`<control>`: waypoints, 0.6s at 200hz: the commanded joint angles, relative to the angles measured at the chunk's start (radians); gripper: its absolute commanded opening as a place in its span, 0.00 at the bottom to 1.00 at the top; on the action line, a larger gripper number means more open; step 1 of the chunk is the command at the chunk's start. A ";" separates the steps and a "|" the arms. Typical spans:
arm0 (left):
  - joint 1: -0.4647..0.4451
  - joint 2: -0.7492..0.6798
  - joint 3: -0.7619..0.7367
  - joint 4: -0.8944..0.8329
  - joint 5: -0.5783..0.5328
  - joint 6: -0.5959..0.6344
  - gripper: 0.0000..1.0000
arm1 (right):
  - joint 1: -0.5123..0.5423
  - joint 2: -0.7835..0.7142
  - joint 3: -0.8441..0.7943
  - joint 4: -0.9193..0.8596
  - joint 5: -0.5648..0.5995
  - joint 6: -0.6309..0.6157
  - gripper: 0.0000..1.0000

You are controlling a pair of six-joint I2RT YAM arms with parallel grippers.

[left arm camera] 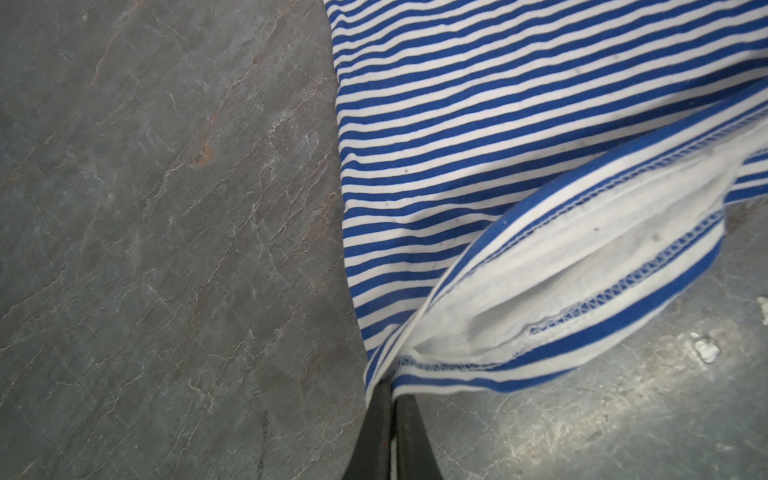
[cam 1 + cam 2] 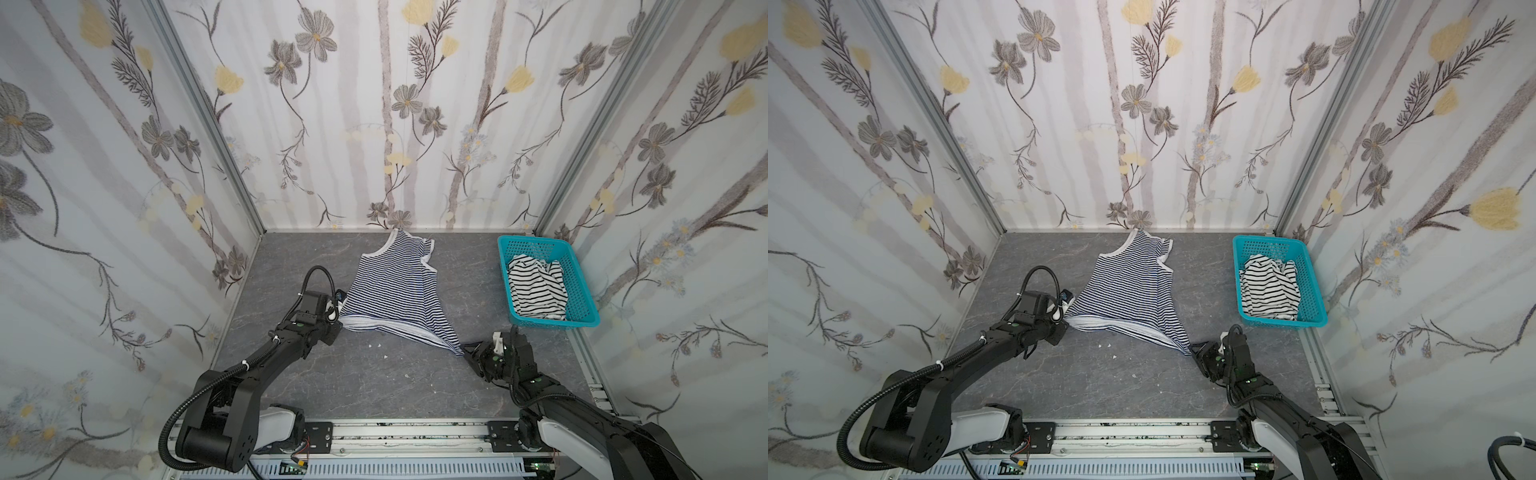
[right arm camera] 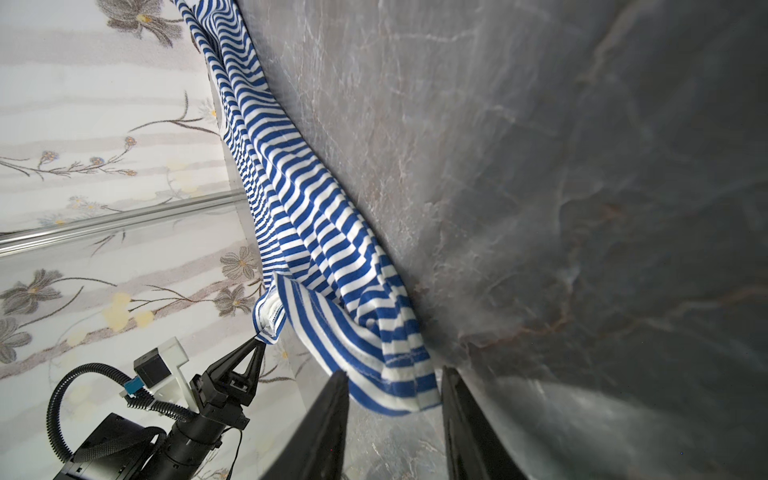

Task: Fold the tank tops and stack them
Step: 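Grasp the hem corner with the right gripper while left gripper holds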

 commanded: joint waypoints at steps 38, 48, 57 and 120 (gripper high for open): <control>0.002 0.003 0.007 0.019 0.007 0.001 0.00 | -0.004 0.060 0.009 0.037 -0.027 -0.001 0.39; 0.002 0.002 0.007 0.019 0.007 0.000 0.00 | -0.005 0.061 0.008 0.040 -0.031 0.000 0.39; 0.002 0.002 0.007 0.020 0.009 0.000 0.00 | -0.003 0.062 0.008 0.045 -0.035 0.001 0.39; 0.003 0.006 0.012 0.020 0.009 -0.003 0.00 | -0.004 0.110 0.008 0.104 -0.048 0.020 0.36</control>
